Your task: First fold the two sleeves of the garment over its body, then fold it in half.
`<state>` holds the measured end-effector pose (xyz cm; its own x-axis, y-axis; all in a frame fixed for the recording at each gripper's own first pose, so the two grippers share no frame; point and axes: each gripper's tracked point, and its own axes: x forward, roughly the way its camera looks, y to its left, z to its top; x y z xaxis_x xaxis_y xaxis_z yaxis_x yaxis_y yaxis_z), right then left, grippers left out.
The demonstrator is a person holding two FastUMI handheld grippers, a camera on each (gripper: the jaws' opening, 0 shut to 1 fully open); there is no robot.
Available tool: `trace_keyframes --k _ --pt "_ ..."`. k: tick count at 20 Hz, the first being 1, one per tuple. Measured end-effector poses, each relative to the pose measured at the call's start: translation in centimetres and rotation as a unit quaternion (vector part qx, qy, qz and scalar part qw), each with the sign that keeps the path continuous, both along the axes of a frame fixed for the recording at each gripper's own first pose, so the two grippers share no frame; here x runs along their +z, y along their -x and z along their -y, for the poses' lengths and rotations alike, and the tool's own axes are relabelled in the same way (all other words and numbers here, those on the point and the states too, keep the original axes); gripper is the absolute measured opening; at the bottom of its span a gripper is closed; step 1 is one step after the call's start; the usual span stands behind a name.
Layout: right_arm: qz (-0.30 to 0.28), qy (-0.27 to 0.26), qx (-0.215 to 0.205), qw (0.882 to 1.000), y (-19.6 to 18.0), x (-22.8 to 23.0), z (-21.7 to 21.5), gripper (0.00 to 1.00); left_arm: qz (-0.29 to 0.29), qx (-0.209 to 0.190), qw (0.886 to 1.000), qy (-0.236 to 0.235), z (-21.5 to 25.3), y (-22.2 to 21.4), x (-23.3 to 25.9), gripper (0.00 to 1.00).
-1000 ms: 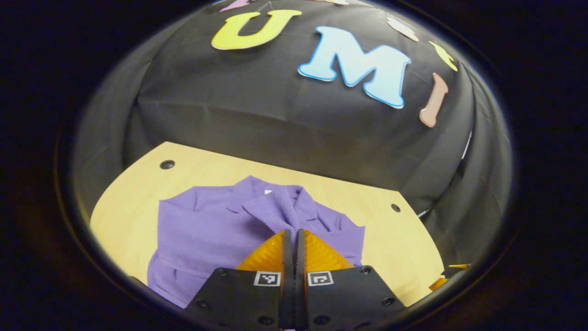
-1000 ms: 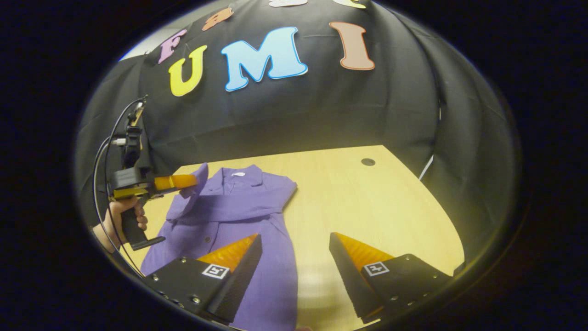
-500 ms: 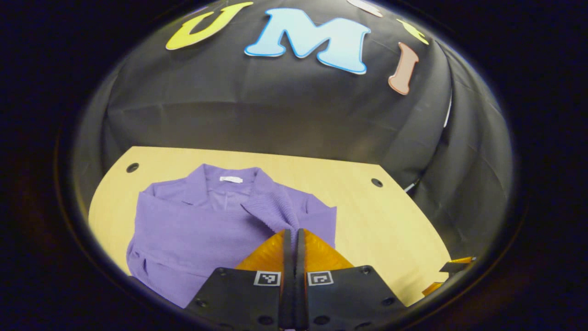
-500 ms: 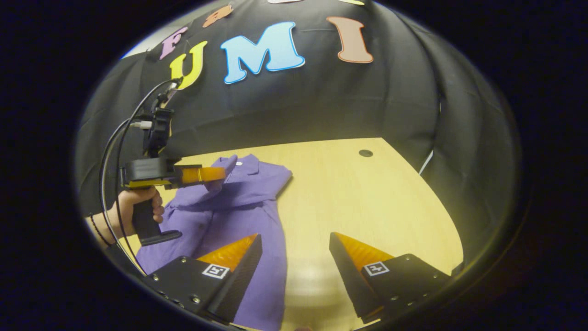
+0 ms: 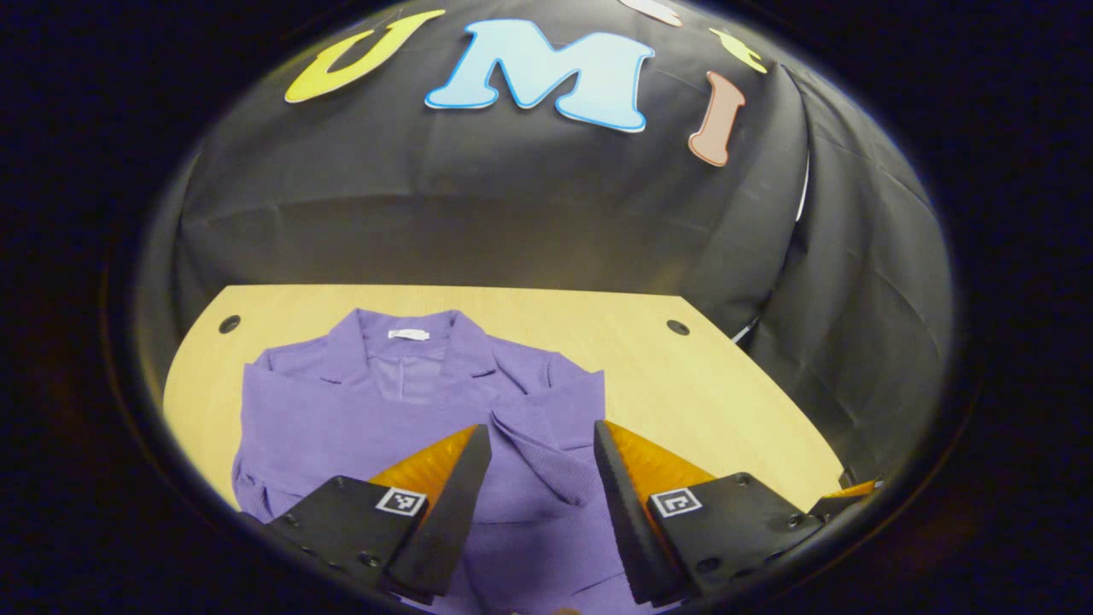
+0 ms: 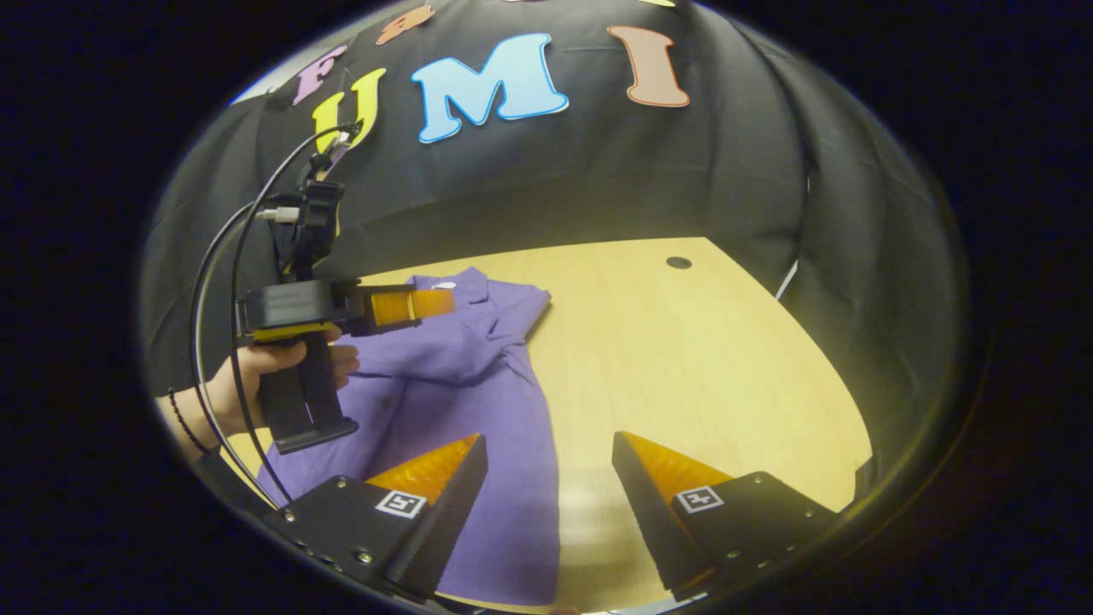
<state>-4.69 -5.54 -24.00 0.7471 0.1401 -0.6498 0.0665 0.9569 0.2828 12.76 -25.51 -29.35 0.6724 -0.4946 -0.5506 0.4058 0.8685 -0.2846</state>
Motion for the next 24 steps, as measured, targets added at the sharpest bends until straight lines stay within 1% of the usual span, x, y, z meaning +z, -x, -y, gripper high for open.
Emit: trace_keyframes --k 2,4,6,7,9,11,15,16,17,18,20,24 --pt "0.000 0.006 -0.002 1.000 0.5 0.0 -0.5 0.90 0.003 0.010 1.000 0.006 -1.4 0.4 0.4 0.77" --pt "0.001 0.011 -0.001 1.000 0.9 0.0 -1.2 0.90 0.004 0.019 1.000 0.005 -3.2 1.1 1.0 0.97" --pt "-0.003 0.022 -0.004 1.000 1.5 -0.3 -1.6 0.90 0.002 0.029 1.000 -0.001 -5.7 2.3 1.0 0.97" --pt "-0.009 0.023 -0.006 1.000 1.9 -0.5 -1.9 0.90 -0.004 0.034 0.999 -0.005 -7.1 3.2 1.0 0.93" --pt "-0.019 0.018 -0.009 1.000 2.7 -0.7 -3.0 0.90 -0.015 0.045 0.999 -0.007 -9.9 5.2 0.6 0.93" --pt "-0.031 0.022 -0.007 0.999 3.8 -1.1 -3.9 0.90 -0.030 0.054 0.998 -0.014 -13.2 7.5 -0.3 0.98" --pt "-0.048 0.029 -0.004 0.998 5.9 -2.3 -5.6 0.90 -0.052 0.074 0.995 -0.037 -19.8 12.0 -2.2 0.99" --pt "-0.052 0.029 -0.004 0.998 6.4 -2.6 -6.0 0.90 -0.057 0.075 0.995 -0.041 -21.1 13.2 -2.6 0.99" --pt "-0.055 0.029 -0.006 0.998 6.8 -2.9 -6.3 0.90 -0.061 0.078 0.994 -0.045 -22.5 14.4 -2.9 0.96" --pt "-0.058 0.031 -0.009 0.998 7.3 -3.2 -6.7 0.90 -0.066 0.077 0.994 -0.048 -23.7 15.7 -3.2 0.99" --pt "-0.070 0.030 -0.012 0.997 8.3 -4.0 -7.2 0.90 -0.072 0.071 0.993 -0.053 -25.8 18.2 -3.5 0.96" --pt "-0.084 0.032 -0.027 0.996 9.6 -4.9 -7.4 0.90 -0.062 0.062 0.993 -0.080 -30.0 22.2 -4.3 0.96"
